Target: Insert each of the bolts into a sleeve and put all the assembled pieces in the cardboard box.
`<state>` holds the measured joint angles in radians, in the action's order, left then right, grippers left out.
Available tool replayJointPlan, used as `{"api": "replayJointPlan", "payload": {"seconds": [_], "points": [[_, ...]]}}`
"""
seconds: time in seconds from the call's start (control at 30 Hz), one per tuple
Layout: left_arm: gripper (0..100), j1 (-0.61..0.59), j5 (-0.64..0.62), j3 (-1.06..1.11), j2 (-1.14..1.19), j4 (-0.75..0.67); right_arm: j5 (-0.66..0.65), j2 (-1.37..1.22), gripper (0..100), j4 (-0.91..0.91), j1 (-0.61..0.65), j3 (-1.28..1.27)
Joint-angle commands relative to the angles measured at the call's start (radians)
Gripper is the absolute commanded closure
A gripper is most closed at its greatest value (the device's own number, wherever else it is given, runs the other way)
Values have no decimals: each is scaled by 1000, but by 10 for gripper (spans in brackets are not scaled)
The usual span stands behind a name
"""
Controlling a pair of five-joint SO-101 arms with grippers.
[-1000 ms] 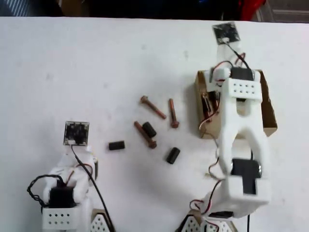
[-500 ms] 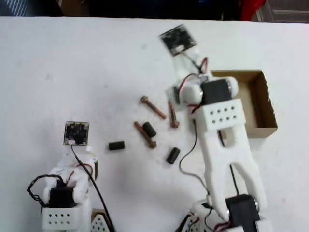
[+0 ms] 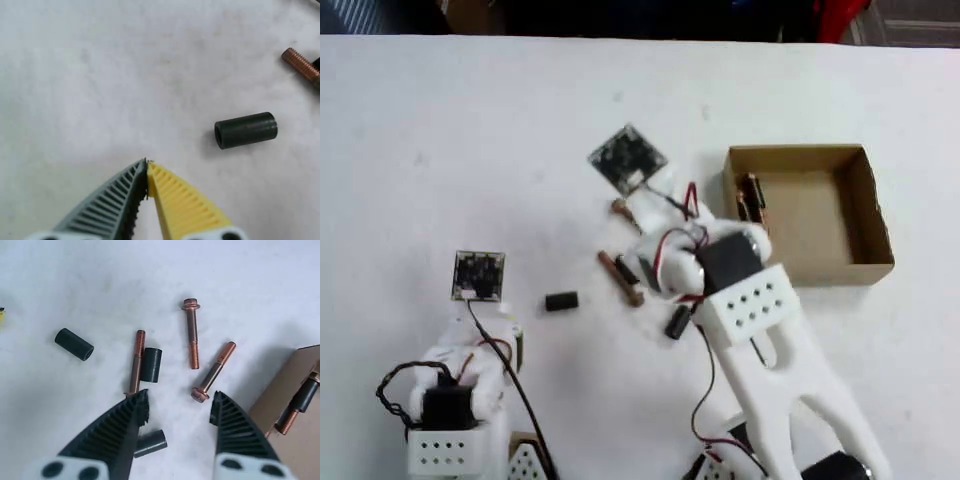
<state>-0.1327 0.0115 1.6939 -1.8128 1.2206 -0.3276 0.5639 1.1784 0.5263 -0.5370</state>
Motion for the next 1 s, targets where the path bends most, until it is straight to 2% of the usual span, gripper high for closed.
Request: {"api": "replayJointPlan", "payload": {"seconds": [0.0, 0.13, 0.3, 0.6, 0.97], "points": [[977, -1, 6, 0, -8, -3, -11, 47, 818, -160, 1, -129], [977, -1, 6, 0, -8, -18, -12, 44, 819, -271, 1, -230], [977, -1, 6, 0, -8, -25, -12, 10, 819, -280, 8, -232], [977, -1, 6, 0, -8, -25, -6, -300, 819, -271, 50, -71], [977, -1, 6, 0, -8, -25, -9, -552, 819, -236, 90, 115]]}}
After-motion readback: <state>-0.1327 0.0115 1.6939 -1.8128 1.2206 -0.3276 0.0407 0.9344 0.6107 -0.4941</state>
